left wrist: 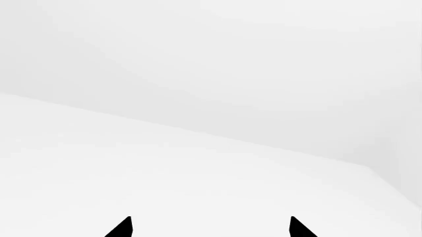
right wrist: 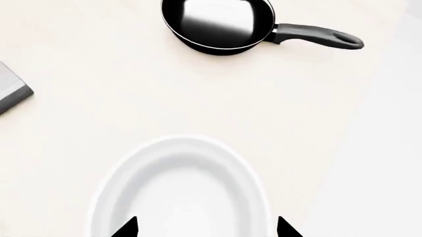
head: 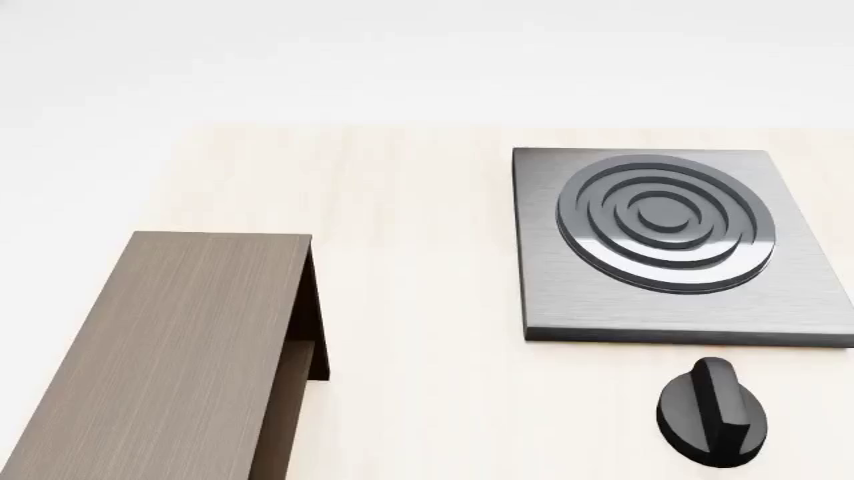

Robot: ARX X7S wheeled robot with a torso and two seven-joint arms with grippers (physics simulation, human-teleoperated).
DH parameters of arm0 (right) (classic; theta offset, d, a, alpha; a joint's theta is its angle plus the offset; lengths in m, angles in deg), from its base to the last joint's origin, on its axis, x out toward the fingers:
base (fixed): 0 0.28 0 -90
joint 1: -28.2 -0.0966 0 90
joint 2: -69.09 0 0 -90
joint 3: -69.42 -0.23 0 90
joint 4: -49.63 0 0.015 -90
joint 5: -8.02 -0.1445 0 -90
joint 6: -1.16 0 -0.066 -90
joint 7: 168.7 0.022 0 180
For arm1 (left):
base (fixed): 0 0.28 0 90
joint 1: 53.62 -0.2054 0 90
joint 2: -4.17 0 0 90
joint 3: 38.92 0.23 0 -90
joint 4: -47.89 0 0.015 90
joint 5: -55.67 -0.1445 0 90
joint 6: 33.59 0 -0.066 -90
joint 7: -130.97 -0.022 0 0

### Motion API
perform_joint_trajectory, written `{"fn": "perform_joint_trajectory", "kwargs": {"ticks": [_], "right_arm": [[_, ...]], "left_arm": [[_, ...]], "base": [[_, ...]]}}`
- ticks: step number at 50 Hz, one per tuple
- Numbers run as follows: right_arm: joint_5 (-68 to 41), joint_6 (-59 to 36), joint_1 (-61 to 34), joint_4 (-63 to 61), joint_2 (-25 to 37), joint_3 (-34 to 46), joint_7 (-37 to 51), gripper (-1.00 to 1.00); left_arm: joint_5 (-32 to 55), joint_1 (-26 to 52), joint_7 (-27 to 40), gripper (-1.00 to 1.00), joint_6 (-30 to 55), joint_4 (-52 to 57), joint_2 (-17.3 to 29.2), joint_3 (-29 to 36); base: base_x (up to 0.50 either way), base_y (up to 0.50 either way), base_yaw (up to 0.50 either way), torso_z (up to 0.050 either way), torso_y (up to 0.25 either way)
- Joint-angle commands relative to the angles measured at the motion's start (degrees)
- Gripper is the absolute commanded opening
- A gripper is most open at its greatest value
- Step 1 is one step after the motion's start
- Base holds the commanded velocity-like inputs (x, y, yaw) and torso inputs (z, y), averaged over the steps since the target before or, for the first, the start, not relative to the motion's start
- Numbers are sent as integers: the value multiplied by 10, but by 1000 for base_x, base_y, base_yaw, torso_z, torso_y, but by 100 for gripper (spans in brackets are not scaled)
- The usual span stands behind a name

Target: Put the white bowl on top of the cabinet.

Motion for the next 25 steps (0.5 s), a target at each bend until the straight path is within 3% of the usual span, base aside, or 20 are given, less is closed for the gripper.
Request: {"fn": "perform_joint_trajectory", "kwargs": {"ticks": [1, 25], "right_arm": [[7, 4, -3, 7, -8, 9, -6, 100], [45, 23, 3, 64, -31, 30, -36, 100]], "left_arm": [[0, 1, 0, 100, 0, -1, 1, 2], [1, 3, 2, 100, 1, -5, 3, 4]], "base": [[0, 0, 0, 0, 0], [0, 0, 0, 0, 0]]}}
